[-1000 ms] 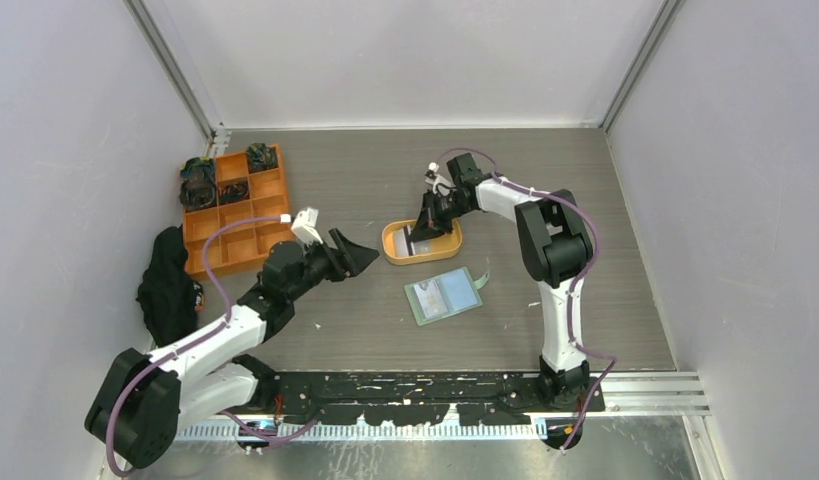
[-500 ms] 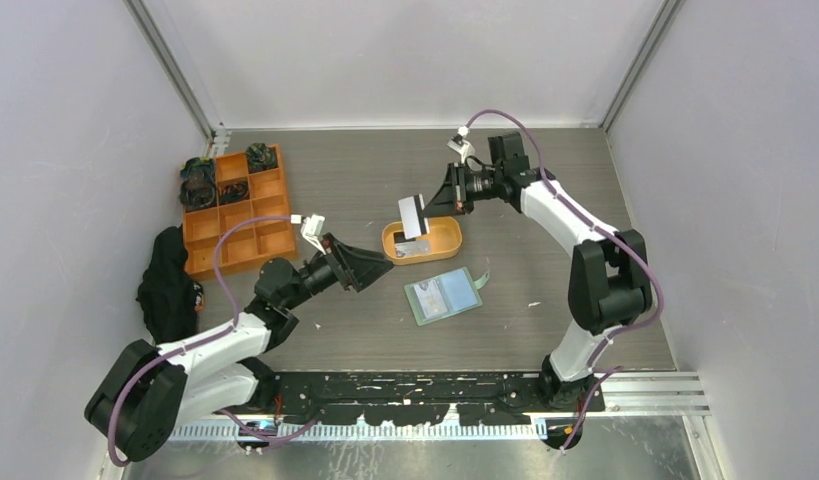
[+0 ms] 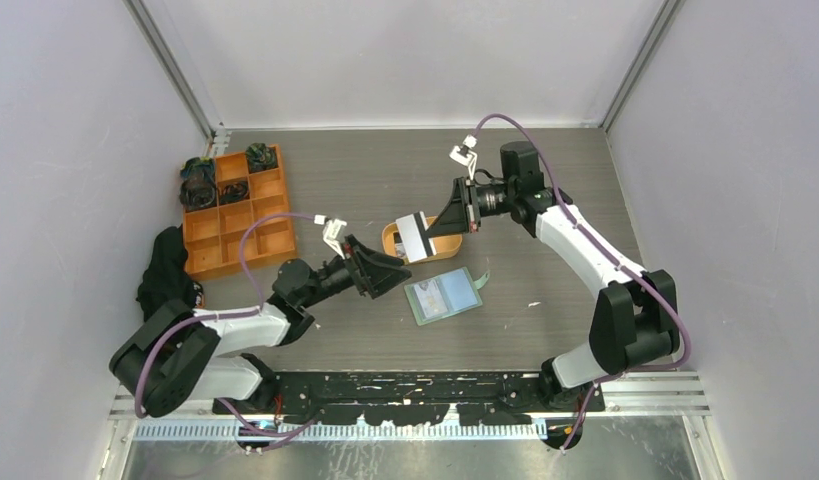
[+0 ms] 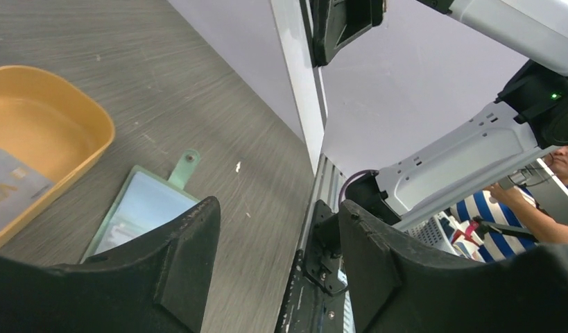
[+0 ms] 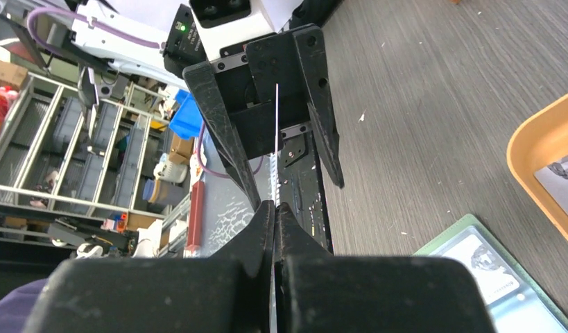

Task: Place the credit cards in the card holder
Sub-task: Pick up the credit card from the storage box.

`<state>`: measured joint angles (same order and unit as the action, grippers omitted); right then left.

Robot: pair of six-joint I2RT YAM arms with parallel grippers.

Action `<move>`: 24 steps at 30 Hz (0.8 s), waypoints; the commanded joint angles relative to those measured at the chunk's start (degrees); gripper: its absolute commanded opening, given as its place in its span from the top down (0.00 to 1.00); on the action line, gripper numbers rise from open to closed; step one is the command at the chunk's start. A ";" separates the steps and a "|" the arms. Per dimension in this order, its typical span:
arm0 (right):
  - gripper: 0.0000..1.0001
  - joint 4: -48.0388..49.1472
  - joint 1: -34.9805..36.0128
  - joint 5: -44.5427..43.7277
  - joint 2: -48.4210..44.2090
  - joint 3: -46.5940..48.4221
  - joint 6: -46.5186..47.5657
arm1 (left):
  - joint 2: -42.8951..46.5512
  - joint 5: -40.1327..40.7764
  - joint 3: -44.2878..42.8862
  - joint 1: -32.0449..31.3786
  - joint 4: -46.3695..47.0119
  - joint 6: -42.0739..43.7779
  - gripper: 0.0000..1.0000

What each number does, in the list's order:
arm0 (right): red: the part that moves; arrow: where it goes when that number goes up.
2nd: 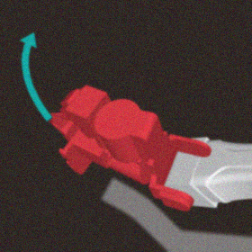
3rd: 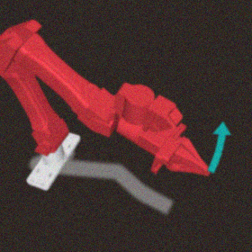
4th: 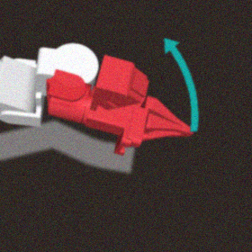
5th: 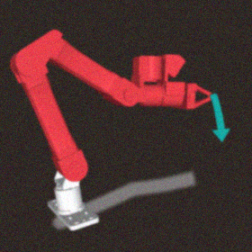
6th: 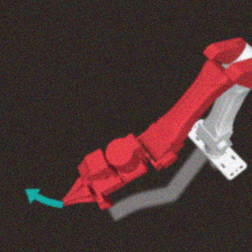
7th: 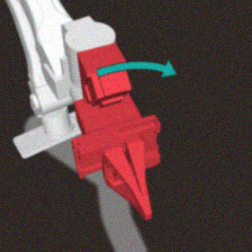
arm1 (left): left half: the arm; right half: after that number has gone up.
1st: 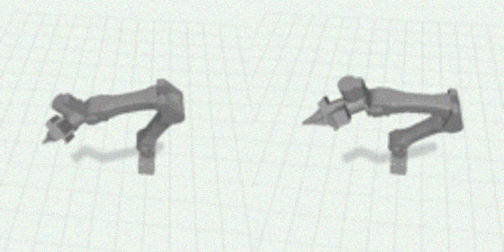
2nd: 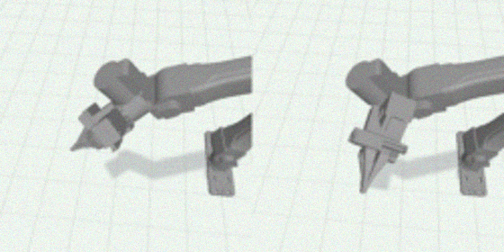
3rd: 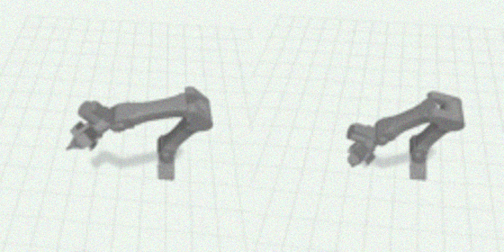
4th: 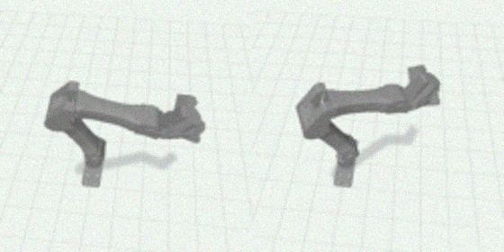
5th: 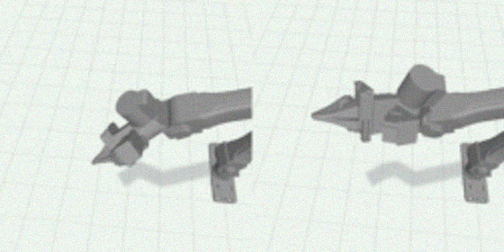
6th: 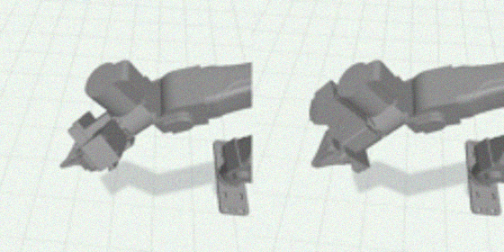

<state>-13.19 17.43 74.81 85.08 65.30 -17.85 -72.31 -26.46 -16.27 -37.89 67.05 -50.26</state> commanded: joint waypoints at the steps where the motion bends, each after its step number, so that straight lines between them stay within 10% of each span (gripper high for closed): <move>1: 0.99 2.05 1.02 2.18 -2.27 -0.48 3.12 | -2.70 0.25 -4.72 -1.94 9.67 1.67 0.39; 8: 0.99 -3.78 1.91 1.49 -2.50 0.00 9.51 | -5.46 0.99 -7.38 -2.54 11.02 0.69 0.55; 12: 0.99 -5.79 2.27 1.09 -3.55 0.01 12.17 | -7.23 -0.21 -8.83 -2.54 11.09 0.10 0.99; 19: 0.44 -19.63 2.22 -4.04 -6.24 2.28 27.30 | -6.05 -4.51 -7.17 -2.55 7.06 3.52 1.00; 24: 0.41 -20.44 2.83 -2.87 -6.80 1.45 29.87 | -6.11 -9.64 -8.68 -2.63 2.67 4.16 1.00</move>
<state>-30.39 19.49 71.83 80.64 65.14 5.93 -79.68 -30.96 -22.96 -40.21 70.87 -48.53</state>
